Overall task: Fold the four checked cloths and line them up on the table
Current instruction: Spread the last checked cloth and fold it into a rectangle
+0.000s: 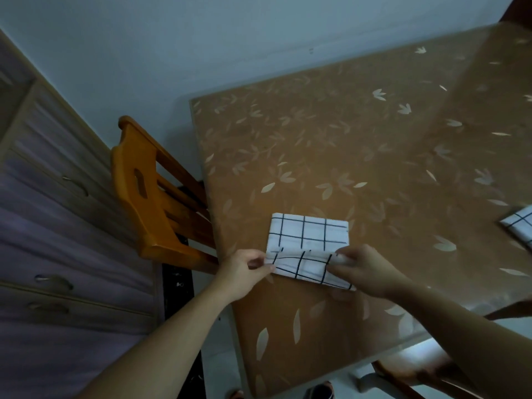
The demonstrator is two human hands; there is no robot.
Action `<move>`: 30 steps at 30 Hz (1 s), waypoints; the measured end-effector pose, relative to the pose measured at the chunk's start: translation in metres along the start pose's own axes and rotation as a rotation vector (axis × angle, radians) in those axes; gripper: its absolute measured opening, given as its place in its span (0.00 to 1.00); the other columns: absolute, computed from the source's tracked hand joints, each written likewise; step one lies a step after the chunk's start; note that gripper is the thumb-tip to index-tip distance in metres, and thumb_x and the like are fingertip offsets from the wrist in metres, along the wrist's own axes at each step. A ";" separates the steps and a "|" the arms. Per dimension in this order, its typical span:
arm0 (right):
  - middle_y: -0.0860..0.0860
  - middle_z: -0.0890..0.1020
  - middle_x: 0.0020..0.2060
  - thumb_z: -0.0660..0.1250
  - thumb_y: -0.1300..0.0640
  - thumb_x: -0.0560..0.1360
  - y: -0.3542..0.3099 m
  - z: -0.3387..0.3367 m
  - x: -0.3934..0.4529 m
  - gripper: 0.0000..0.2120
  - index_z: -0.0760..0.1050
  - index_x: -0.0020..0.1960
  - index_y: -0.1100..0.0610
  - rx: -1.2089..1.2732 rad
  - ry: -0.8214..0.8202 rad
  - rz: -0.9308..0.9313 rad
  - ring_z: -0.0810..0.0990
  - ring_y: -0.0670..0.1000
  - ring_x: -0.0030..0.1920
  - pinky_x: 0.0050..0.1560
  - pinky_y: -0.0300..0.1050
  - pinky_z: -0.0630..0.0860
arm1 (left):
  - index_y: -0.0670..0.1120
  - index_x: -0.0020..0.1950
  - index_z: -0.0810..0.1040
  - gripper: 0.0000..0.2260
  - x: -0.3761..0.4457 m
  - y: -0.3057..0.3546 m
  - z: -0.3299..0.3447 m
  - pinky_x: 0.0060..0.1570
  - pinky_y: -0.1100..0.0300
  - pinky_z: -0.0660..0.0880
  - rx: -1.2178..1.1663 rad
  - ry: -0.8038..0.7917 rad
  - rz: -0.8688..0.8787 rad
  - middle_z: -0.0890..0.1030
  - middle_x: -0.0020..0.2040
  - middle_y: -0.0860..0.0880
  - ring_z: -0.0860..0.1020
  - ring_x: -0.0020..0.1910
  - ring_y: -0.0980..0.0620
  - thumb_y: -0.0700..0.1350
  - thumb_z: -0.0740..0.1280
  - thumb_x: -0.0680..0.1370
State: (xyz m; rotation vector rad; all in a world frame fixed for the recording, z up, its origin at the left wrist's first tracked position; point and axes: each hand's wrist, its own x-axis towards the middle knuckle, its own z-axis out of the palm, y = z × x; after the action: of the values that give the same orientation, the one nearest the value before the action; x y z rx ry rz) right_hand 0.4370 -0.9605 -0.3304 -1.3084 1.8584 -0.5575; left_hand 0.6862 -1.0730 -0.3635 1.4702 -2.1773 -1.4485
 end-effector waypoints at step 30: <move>0.62 0.82 0.37 0.67 0.54 0.70 0.020 0.025 0.007 0.15 0.76 0.42 0.69 0.184 0.270 0.421 0.77 0.53 0.34 0.32 0.45 0.72 | 0.55 0.48 0.74 0.09 0.021 0.011 0.008 0.38 0.61 0.75 0.290 0.130 -0.078 0.81 0.40 0.56 0.79 0.39 0.57 0.55 0.72 0.74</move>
State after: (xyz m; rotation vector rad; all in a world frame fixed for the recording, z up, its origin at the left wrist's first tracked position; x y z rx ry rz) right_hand 0.4440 -0.9577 -0.3621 -0.7179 2.1659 -0.6814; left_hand 0.6643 -1.0839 -0.3673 1.7037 -2.3472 -1.0555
